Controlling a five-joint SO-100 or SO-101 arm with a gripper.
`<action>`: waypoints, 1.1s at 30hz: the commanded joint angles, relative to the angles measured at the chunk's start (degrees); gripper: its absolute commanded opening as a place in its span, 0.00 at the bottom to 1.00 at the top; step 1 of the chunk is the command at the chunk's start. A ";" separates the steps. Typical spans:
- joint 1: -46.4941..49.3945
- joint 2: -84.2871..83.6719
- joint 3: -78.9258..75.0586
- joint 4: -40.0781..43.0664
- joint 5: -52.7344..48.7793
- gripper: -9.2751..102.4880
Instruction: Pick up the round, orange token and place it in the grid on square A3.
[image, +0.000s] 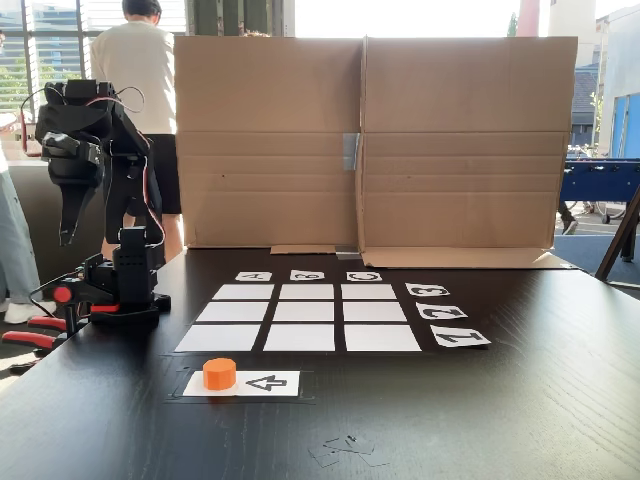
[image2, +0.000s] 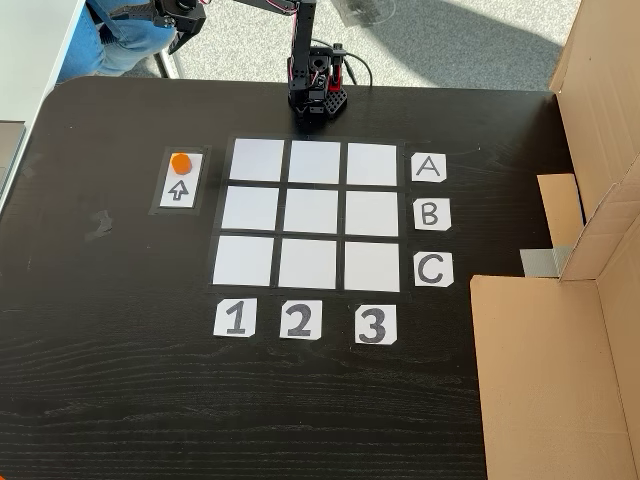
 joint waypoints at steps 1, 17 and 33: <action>-2.11 -2.64 -4.13 0.26 -2.37 0.79; -12.48 -12.30 -6.86 -0.62 -13.18 0.86; -18.37 -21.09 -7.91 -0.53 -34.45 0.87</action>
